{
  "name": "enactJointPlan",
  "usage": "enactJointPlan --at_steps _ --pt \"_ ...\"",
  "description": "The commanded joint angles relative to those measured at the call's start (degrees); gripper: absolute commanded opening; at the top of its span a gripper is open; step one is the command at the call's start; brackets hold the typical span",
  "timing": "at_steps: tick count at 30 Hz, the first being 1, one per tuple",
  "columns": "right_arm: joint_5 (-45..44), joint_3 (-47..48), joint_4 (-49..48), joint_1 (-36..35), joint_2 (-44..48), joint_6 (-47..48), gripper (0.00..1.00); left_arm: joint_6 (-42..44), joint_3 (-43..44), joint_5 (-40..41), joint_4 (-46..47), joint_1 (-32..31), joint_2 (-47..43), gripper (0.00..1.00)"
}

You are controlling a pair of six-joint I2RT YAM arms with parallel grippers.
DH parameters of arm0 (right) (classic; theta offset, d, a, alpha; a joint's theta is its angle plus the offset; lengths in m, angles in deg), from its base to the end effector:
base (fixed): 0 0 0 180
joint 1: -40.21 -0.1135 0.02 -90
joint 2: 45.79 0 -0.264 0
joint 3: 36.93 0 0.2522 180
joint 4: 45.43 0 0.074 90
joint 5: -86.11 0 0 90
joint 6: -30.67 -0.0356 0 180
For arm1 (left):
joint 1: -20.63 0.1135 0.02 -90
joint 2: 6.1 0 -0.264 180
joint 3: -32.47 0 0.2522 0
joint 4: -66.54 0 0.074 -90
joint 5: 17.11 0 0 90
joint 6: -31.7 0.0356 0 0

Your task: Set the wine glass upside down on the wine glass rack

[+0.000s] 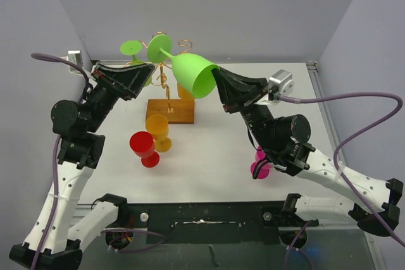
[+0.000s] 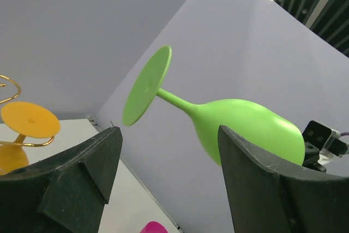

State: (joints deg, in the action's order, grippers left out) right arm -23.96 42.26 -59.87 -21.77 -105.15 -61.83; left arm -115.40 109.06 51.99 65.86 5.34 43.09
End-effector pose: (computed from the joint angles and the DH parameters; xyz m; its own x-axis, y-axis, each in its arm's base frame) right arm 0.1101 0.1810 0.4867 0.2339 0.5268 -0.8172 -0.7068 0.6693 0.2291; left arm 0.1579 -0.0563 0.4776 -0.2293 -0.7505 -0.6198 0.6649 0.3443 -0.6628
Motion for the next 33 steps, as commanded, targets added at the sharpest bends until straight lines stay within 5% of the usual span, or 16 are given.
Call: enactJointPlan --at_steps 1,7,15,33 --pt "3.93 -0.60 -17.91 -0.20 -2.82 6.91 0.00 -6.81 2.07 -1.51 11.15 -0.19 3.26 0.68" --pt "7.36 -3.52 -26.25 -0.21 -5.22 9.30 0.00 -15.92 -3.67 -1.10 23.44 -0.27 3.28 0.67" --pt "11.61 -4.42 -30.06 -0.31 -8.19 7.01 0.00 -19.94 -7.04 5.21 23.68 -0.70 0.95 0.67" --pt "17.19 -5.11 -27.50 -0.34 -9.18 3.97 0.00 -22.86 -9.27 10.13 22.58 -0.80 0.38 0.30"
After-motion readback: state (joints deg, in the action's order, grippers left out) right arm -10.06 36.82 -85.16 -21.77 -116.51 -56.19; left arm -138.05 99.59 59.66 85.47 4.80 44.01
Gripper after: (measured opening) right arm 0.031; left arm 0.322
